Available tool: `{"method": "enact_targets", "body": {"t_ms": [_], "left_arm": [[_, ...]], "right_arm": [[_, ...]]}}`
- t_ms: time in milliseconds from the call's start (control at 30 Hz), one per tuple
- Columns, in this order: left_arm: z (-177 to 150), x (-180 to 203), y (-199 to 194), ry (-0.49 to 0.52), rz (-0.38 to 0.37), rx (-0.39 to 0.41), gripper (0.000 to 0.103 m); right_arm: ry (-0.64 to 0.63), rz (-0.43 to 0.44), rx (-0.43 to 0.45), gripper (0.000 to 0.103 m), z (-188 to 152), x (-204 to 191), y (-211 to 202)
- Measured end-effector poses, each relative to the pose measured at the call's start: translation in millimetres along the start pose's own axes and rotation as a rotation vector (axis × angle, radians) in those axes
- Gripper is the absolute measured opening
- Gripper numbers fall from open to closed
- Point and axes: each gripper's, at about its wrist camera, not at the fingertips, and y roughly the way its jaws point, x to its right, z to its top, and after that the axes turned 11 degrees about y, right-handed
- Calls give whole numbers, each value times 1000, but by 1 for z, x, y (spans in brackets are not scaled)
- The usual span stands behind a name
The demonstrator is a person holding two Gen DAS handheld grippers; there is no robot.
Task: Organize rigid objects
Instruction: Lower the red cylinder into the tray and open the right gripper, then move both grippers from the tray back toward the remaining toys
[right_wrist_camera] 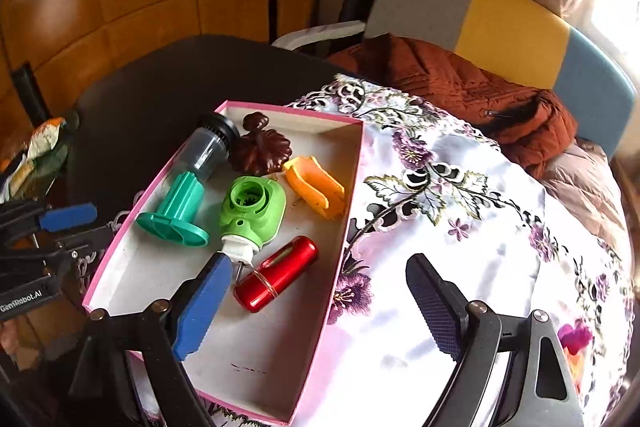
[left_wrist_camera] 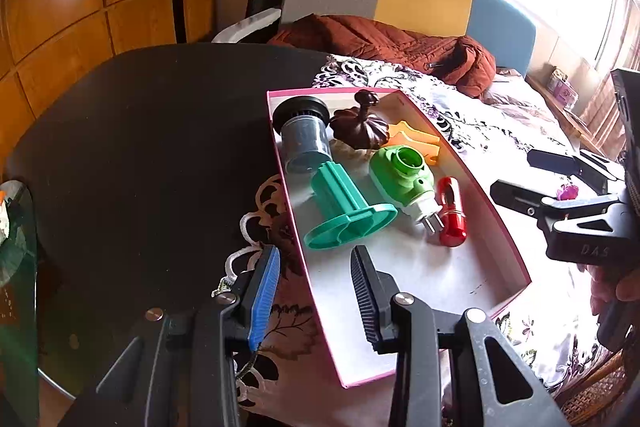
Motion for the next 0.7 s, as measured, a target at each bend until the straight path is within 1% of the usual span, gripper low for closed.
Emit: {"method": "enact_targets", "body": {"t_ms": [233, 367, 467, 700], "left_arm": [[0, 8, -3, 29, 4, 7, 37], [0, 13, -3, 45, 5, 6, 37], [1, 16, -3, 55, 5, 4, 37], [2, 24, -3, 83, 0, 5, 37]], "right_arm": [[69, -26, 45, 90, -7, 18, -19], [107, -55, 59, 91, -13, 36, -27], [145, -82, 64, 91, -17, 56, -34], [264, -198, 90, 94, -25, 116, -55]]}}
